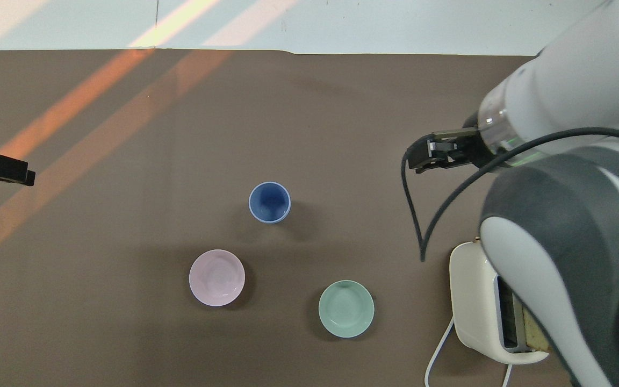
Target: Stack blue cups with both arms
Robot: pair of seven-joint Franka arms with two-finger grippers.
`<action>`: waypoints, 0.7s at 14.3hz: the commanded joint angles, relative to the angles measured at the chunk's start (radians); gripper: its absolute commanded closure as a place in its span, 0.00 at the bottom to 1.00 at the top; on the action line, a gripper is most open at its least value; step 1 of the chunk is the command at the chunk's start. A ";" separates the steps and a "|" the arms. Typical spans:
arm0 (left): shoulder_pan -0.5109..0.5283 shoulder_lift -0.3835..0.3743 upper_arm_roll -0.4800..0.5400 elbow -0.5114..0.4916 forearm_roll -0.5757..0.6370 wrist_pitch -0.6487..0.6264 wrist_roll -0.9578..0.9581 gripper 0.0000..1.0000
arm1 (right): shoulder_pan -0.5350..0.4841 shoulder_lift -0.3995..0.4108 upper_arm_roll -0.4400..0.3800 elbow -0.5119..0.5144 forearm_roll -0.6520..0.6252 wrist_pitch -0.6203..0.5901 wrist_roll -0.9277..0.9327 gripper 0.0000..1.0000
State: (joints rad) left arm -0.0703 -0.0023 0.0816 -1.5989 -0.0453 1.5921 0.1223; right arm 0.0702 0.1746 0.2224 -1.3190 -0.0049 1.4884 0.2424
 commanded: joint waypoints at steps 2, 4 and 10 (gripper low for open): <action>-0.006 0.011 -0.002 0.025 -0.010 -0.023 0.005 0.00 | -0.085 -0.023 0.009 0.003 -0.036 -0.023 -0.152 0.00; 0.003 0.011 0.000 0.025 -0.010 -0.023 0.005 0.00 | -0.153 -0.024 0.000 -0.002 -0.032 -0.013 -0.211 0.00; 0.004 0.011 0.000 0.025 -0.010 -0.023 0.000 0.00 | -0.239 -0.078 -0.001 -0.135 -0.033 0.058 -0.310 0.00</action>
State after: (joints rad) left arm -0.0700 -0.0023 0.0796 -1.5989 -0.0453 1.5921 0.1222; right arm -0.1502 0.1394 0.2113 -1.3670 -0.0295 1.5091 -0.0445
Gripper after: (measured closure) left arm 0.000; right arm 0.000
